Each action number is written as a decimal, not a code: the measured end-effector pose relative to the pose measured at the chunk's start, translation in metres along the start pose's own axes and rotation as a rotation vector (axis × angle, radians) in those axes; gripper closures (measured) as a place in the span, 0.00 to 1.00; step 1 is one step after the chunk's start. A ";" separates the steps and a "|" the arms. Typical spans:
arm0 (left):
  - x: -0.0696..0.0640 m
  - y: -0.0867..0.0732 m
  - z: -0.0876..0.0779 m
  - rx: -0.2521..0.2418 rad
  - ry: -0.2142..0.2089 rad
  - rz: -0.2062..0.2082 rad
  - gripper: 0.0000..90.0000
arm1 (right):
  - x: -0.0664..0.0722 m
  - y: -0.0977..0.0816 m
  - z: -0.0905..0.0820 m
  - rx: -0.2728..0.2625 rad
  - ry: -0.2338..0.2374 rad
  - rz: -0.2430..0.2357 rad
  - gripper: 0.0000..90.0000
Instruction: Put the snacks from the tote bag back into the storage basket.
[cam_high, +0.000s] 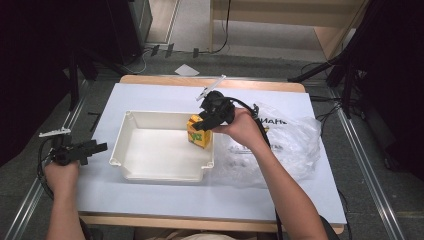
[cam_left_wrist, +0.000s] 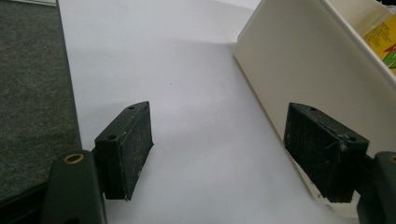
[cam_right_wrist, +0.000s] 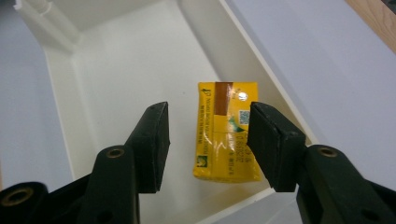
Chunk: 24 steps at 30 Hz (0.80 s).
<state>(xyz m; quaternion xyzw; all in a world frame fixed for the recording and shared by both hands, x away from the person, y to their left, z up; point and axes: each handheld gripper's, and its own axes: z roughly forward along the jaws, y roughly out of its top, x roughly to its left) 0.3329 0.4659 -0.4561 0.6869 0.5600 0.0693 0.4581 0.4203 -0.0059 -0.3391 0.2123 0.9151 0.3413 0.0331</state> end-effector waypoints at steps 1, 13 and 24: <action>0.000 0.001 0.001 -0.001 0.000 0.000 0.28 | 0.001 0.000 -0.001 0.001 0.003 -0.003 0.56; -0.001 0.009 0.012 -0.004 -0.012 0.003 0.28 | 0.012 -0.007 0.009 0.045 0.078 -0.033 0.67; -0.001 0.012 0.015 0.000 -0.019 0.008 0.28 | 0.012 -0.014 0.025 0.091 0.072 -0.045 1.00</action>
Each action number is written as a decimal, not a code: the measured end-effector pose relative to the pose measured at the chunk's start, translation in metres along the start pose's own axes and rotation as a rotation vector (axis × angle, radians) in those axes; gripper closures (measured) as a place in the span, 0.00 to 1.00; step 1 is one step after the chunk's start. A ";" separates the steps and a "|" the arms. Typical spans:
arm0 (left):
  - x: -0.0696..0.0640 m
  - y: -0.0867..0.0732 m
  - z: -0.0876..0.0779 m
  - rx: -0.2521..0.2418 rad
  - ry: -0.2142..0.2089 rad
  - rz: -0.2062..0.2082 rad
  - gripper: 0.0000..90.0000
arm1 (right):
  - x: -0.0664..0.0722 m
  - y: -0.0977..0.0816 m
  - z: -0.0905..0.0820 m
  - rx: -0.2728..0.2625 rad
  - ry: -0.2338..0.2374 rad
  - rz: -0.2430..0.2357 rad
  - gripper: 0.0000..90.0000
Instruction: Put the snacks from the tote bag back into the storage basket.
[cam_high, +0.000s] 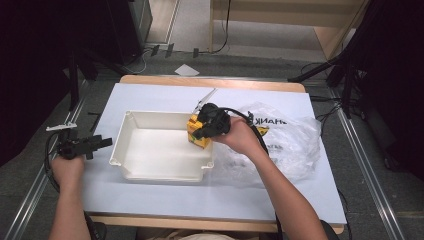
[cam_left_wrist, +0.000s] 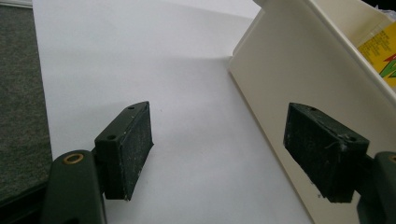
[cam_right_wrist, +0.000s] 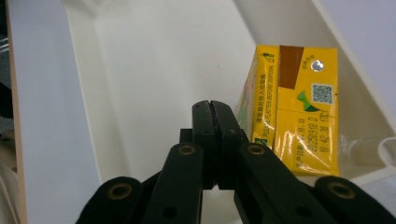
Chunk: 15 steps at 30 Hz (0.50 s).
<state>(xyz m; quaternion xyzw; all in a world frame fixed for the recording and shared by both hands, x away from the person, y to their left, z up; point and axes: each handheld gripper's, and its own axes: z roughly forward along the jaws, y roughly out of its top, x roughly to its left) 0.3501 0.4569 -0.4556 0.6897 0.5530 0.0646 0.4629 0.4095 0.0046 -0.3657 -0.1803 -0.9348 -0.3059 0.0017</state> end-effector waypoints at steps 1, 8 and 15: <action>0.000 0.000 0.000 0.000 0.001 0.000 0.28 | -0.001 0.000 0.002 0.007 -0.001 0.007 1.00; 0.000 -0.001 -0.001 0.000 0.002 0.001 0.28 | -0.003 -0.002 0.010 0.034 0.009 -0.003 1.00; 0.000 -0.001 -0.002 -0.001 0.003 -0.003 0.28 | -0.004 -0.002 0.013 0.051 0.006 -0.005 1.00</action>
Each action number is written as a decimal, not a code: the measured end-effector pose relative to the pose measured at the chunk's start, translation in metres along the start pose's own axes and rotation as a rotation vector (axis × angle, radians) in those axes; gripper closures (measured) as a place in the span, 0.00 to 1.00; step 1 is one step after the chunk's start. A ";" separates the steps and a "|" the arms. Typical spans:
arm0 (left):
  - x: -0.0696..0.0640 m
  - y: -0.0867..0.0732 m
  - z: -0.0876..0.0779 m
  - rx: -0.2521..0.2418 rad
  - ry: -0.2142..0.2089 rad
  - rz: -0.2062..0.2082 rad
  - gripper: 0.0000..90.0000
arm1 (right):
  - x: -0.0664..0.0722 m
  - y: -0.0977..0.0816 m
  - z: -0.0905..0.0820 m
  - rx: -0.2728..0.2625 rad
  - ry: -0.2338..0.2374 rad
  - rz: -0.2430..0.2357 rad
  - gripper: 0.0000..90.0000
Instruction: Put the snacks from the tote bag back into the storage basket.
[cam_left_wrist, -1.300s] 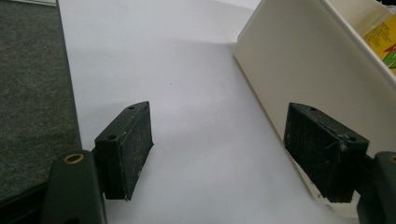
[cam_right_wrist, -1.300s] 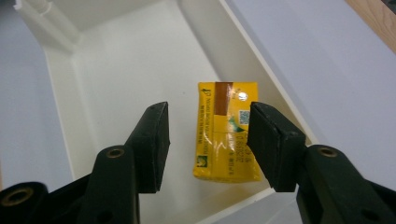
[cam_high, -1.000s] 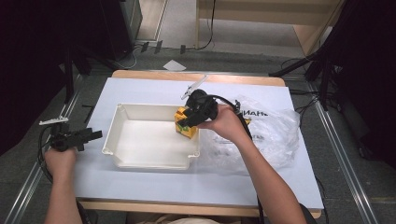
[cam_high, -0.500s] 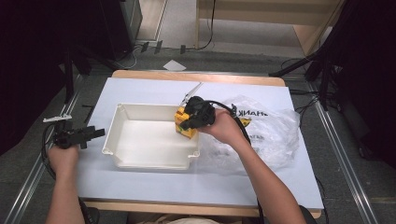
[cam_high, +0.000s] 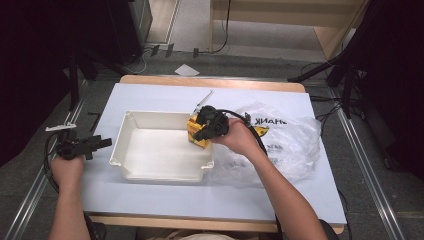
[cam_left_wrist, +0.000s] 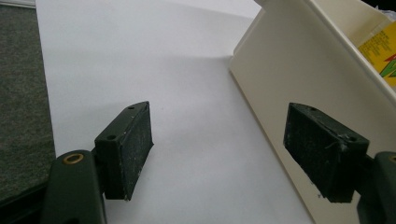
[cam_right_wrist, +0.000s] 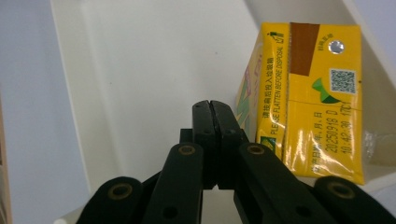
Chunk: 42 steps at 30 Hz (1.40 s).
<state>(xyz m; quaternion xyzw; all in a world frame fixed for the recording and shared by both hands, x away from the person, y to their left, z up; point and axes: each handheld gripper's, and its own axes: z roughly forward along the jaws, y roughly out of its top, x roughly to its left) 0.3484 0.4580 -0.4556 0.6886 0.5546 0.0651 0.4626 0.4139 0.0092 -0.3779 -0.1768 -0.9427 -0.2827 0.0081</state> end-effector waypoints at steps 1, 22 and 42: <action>0.000 0.000 0.000 0.000 -0.001 0.000 0.28 | 0.000 0.000 0.001 0.006 -0.008 0.010 1.00; 0.000 0.000 -0.001 -0.003 0.000 0.002 0.28 | -0.013 -0.007 0.002 0.016 -0.002 0.030 1.00; 0.000 0.000 0.000 -0.002 0.001 -0.001 0.28 | -0.009 -0.004 -0.019 0.007 0.080 0.033 0.77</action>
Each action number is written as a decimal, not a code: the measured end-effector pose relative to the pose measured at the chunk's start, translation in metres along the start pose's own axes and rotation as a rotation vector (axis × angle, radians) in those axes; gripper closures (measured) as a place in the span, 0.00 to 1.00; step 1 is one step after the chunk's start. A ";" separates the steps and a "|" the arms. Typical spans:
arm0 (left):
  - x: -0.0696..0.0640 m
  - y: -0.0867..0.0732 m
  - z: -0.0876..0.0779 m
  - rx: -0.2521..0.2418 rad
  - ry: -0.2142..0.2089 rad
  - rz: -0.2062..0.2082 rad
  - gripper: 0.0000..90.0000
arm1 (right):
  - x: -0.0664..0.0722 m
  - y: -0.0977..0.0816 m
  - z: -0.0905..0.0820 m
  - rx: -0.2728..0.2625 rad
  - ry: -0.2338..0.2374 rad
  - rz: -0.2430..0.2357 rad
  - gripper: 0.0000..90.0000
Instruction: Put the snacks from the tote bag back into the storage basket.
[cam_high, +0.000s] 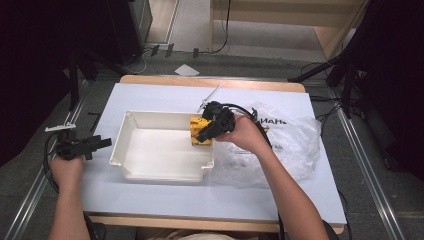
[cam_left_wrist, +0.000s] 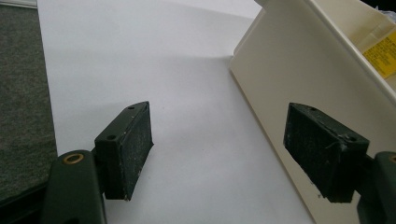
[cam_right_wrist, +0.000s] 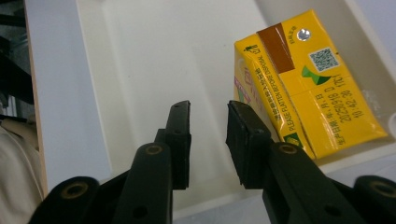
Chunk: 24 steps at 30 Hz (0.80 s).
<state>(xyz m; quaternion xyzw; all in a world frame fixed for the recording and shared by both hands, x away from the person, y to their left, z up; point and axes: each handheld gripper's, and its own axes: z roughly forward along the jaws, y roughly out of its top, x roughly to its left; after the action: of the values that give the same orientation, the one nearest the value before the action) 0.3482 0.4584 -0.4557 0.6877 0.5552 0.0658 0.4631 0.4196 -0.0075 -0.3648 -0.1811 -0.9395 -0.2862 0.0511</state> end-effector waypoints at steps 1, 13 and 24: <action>0.000 0.000 0.000 -0.001 -0.001 -0.001 0.28 | 0.000 0.000 -0.002 -0.012 0.003 -0.008 0.75; 0.000 0.000 0.000 -0.002 0.004 0.001 0.27 | -0.003 -0.004 -0.028 -0.054 -0.018 -0.006 0.60; 0.000 0.000 0.000 0.003 0.003 0.001 0.27 | -0.017 -0.015 -0.043 -0.094 -0.033 0.048 0.55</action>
<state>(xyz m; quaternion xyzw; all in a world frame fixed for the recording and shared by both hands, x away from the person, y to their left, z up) 0.3484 0.4580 -0.4557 0.6886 0.5558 0.0660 0.4610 0.4301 -0.0481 -0.3403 -0.2105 -0.9211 -0.3256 0.0340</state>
